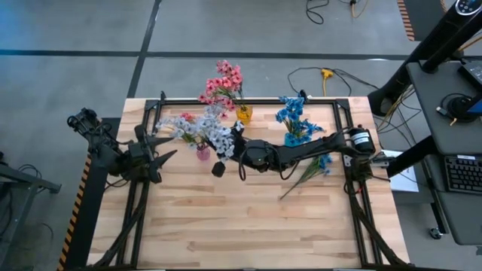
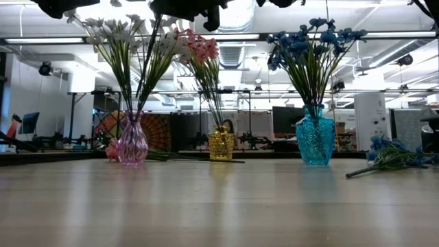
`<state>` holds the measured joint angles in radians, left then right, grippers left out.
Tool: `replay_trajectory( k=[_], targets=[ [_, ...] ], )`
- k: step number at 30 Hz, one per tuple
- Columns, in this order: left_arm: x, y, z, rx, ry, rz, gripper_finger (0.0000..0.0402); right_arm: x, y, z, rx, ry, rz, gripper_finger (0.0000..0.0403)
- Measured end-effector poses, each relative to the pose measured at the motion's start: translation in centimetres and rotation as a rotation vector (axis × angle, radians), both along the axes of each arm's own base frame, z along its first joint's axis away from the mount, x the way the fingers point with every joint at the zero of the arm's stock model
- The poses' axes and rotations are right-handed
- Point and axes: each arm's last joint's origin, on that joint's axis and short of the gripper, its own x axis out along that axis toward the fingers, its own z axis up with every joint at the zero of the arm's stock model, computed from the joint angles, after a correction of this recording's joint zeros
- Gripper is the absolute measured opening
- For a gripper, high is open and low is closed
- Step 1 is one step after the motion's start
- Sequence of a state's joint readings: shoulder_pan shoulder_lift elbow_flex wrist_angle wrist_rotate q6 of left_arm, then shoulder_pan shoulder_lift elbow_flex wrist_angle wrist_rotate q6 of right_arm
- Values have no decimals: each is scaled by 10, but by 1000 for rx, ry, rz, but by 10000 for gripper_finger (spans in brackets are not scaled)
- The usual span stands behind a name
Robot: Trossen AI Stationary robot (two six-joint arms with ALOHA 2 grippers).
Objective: Sort flowers into vase by color
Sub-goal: Put the white flowers into the purple vase
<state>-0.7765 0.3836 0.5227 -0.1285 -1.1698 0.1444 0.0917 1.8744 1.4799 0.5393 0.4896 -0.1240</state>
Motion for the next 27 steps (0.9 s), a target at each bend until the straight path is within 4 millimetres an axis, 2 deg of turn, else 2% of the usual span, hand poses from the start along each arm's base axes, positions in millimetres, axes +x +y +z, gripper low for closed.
replay_trajectory(
  k=[15, 27],
  targets=[
    [0, 0, -1, 5, 5, 0, 187, 9, -10, -16, -10, -5, -23, 20],
    [0, 0, -1, 9, 8, 0, 187, 10, -13, -18, -18, -14, -31, 20]
  ],
)
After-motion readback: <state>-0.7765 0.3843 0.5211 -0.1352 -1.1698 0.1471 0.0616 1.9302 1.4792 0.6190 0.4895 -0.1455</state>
